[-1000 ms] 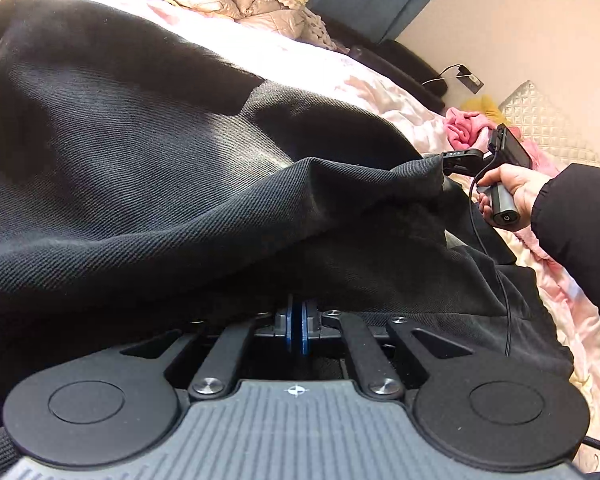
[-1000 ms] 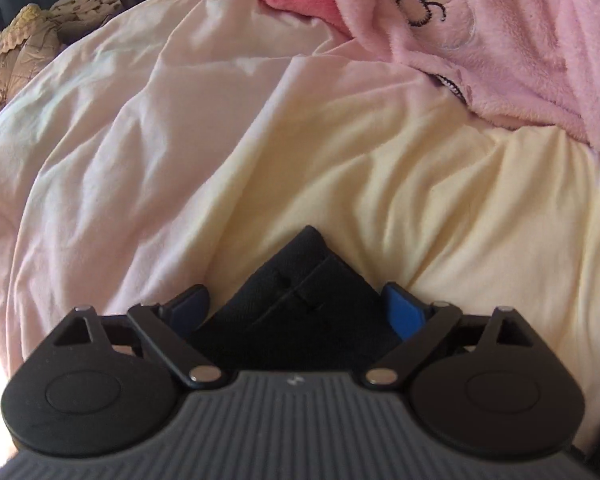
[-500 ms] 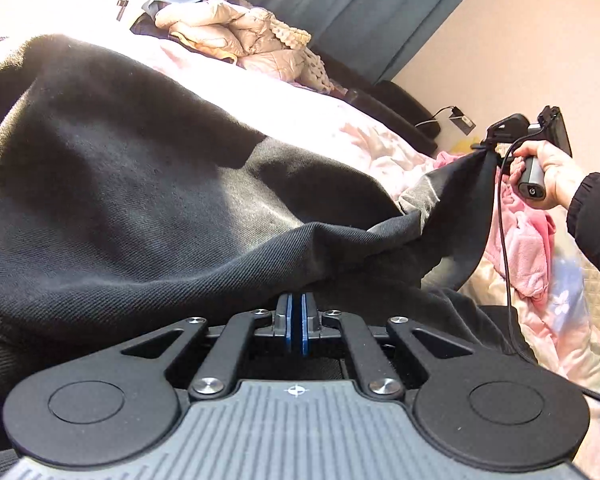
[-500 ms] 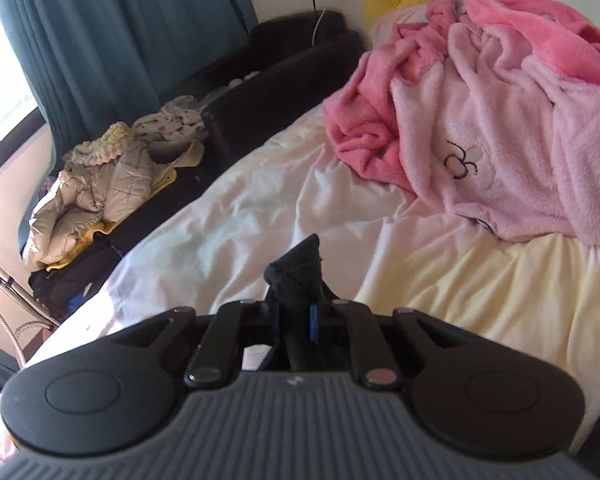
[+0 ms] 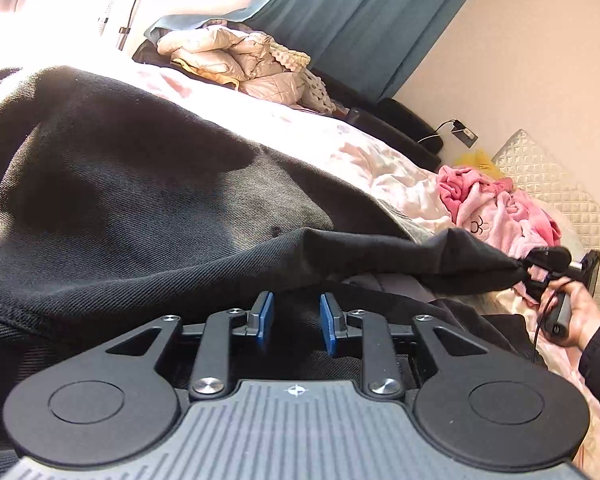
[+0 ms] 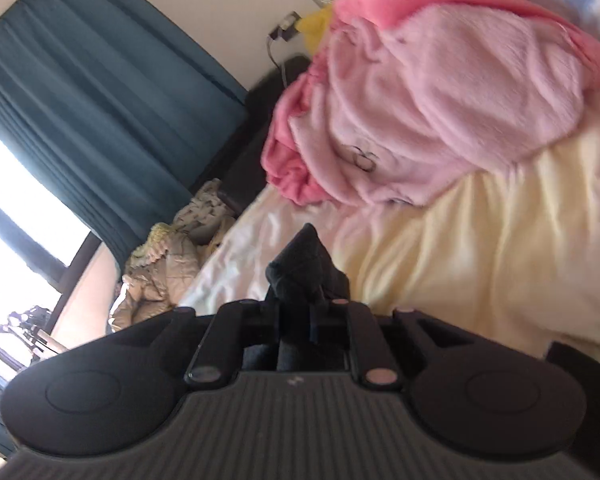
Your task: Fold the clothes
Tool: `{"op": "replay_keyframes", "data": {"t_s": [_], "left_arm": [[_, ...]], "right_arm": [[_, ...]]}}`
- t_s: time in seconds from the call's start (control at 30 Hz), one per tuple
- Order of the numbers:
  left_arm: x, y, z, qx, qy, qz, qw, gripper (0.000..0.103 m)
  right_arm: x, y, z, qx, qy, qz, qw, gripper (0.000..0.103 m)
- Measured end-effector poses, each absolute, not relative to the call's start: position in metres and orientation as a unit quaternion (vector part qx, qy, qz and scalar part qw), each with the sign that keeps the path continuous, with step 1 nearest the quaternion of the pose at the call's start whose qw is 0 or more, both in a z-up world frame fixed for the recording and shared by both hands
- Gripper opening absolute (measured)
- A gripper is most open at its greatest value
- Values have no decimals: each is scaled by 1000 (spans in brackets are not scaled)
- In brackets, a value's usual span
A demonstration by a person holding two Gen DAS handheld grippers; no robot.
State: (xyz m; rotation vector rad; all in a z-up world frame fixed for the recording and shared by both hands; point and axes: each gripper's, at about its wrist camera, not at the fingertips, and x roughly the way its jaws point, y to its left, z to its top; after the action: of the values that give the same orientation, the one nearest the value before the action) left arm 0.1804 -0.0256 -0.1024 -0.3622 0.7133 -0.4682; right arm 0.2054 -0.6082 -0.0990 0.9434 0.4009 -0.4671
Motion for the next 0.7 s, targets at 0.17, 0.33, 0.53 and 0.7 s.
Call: {"op": "replay_keyframes", "data": {"t_s": [0.17,0.33,0.53,0.7], "left_arm": [[180,-30,-105,-164,348,-223,896,37],[182,-33,-108,-155,343,-220,900,39],[178,-33,-108,-156,332,-229,902,39],[171,-41,-105,-139,317,-253,903,39]], "right_arm": [[177,-608,-148,479,227,-233,816,14],[224,-608,-87,460,192,-197,844,13],[214,-605,-79,440,168,-192,861,12],[185,-607,-107,443,175,-214,853,14]]}}
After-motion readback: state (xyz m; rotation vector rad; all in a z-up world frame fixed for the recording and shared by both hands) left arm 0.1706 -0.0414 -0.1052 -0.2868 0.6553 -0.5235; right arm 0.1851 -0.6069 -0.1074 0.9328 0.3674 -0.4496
